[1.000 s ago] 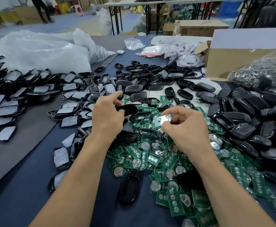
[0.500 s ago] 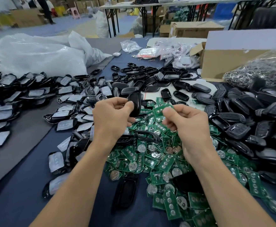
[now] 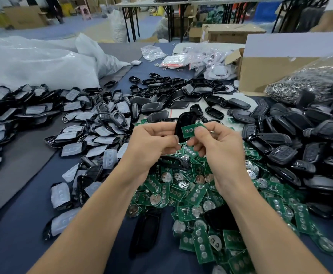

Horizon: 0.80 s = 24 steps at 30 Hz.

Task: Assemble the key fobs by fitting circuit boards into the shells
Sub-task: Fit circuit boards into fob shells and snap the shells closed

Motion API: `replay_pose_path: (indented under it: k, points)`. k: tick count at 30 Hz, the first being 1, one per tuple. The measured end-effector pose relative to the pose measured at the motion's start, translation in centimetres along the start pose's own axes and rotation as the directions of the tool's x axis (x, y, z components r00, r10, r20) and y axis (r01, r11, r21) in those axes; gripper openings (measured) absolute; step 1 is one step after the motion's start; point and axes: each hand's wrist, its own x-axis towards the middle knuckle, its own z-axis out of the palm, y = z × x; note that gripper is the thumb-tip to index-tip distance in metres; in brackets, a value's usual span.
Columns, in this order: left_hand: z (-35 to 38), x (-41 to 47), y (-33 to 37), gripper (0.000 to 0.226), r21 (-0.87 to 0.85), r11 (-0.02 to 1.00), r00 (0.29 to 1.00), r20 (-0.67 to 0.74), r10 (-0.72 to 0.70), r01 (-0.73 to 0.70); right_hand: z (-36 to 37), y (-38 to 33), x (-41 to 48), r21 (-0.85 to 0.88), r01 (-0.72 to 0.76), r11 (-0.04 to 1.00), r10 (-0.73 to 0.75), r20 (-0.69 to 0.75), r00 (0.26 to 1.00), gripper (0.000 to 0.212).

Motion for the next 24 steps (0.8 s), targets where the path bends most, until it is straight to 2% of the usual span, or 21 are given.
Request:
replay_pose_path:
  k: [3, 6, 9, 11, 15, 19, 24]
  points:
    - [-0.1, 0.0, 0.1, 0.031, 0.002, 0.999, 0.999, -0.003, 0.034, -0.034, 0.0, -0.1, -0.1, -0.008, 0.017, 1.0, -0.017, -0.013, 1.0, 0.021]
    - [-0.2, 0.0, 0.2, 0.027, 0.003, 0.999, 0.999, -0.018, 0.033, -0.033, 0.0, -0.2, -0.3, -0.018, 0.038, 0.999, -0.039, -0.104, 0.994, 0.013]
    - [-0.1, 0.0, -0.1, 0.025, 0.076, 0.997, 0.996, -0.089, 0.011, -0.004, 0.0, -0.4, -0.5, -0.134, 0.133, 0.982, -0.156, -0.178, 0.972, 0.019]
    - [0.0, 0.0, -0.3, 0.025, 0.124, 0.992, 0.991, -0.132, 0.008, 0.009, 0.1, -0.5, -0.7, -0.228, 0.195, 0.954, -0.233, -0.154, 0.96, 0.023]
    - [0.0, 0.0, -0.3, 0.025, 0.127, 0.992, 0.99, -0.141, 0.009, 0.009, 0.4, -0.2, -0.9, -0.349, 0.192, 0.917, -0.246, -0.116, 0.962, 0.016]
    - [0.0, -0.2, -0.1, 0.025, 0.104, 0.995, 0.996, -0.087, 0.016, -0.006, 0.3, 0.0, -0.6, -0.401, 0.169, 0.901, -0.244, -0.146, 0.959, 0.017]
    - [0.3, -0.3, 0.0, 0.039, 0.108, 0.994, 0.996, -0.082, 0.029, -0.02, 0.4, 0.5, -0.5, -0.446, 0.183, 0.876, -0.272, -0.143, 0.952, 0.021]
